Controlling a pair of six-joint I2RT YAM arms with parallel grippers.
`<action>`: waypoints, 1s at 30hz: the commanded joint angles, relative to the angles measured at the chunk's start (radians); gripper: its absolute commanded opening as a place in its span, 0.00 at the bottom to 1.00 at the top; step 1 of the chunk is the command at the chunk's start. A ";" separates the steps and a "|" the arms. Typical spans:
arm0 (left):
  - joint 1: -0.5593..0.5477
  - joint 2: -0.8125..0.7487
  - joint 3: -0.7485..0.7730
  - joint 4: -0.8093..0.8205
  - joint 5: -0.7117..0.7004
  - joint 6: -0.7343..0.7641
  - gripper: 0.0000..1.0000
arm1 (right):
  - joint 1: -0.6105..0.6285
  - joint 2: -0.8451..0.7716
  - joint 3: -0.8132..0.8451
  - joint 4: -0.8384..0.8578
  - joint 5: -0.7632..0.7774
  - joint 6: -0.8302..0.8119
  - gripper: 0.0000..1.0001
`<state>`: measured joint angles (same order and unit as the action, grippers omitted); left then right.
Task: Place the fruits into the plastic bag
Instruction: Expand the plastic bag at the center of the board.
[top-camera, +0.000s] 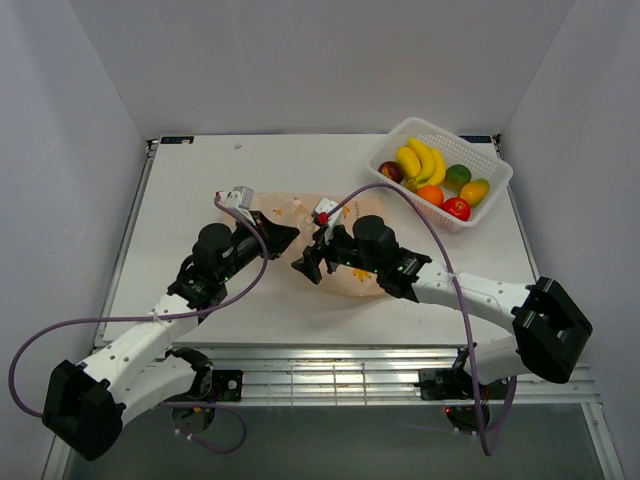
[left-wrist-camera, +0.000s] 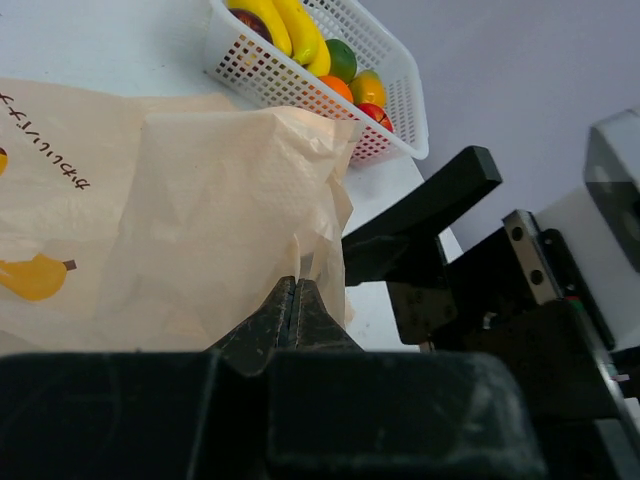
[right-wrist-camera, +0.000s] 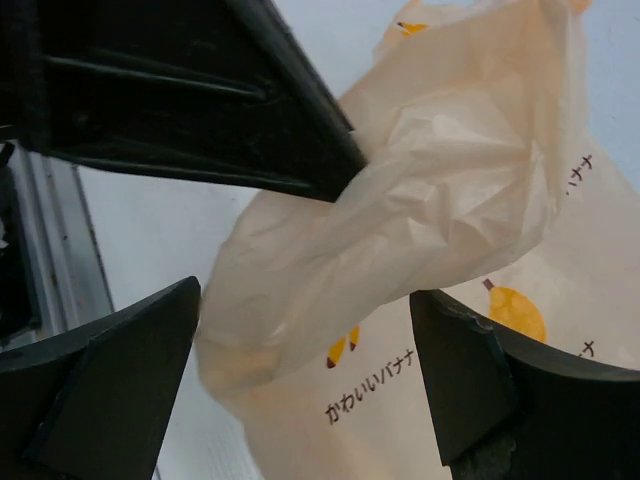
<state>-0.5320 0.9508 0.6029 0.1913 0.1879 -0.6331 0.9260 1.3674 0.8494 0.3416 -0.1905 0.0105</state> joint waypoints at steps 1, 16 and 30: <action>-0.043 -0.006 0.046 0.034 -0.054 -0.008 0.00 | 0.014 0.035 0.043 0.065 0.167 -0.018 0.90; -0.079 -0.108 0.258 -0.534 -0.552 -0.069 0.98 | 0.017 -0.243 -0.082 0.031 0.367 -0.118 0.08; -0.075 -0.265 0.242 -0.527 -0.636 -0.025 0.98 | -0.015 -0.513 -0.098 -0.174 0.041 -0.182 0.08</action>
<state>-0.6094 0.6102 0.8261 -0.3527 -0.4564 -0.7055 0.9134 0.8753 0.7551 0.2134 -0.0139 -0.1322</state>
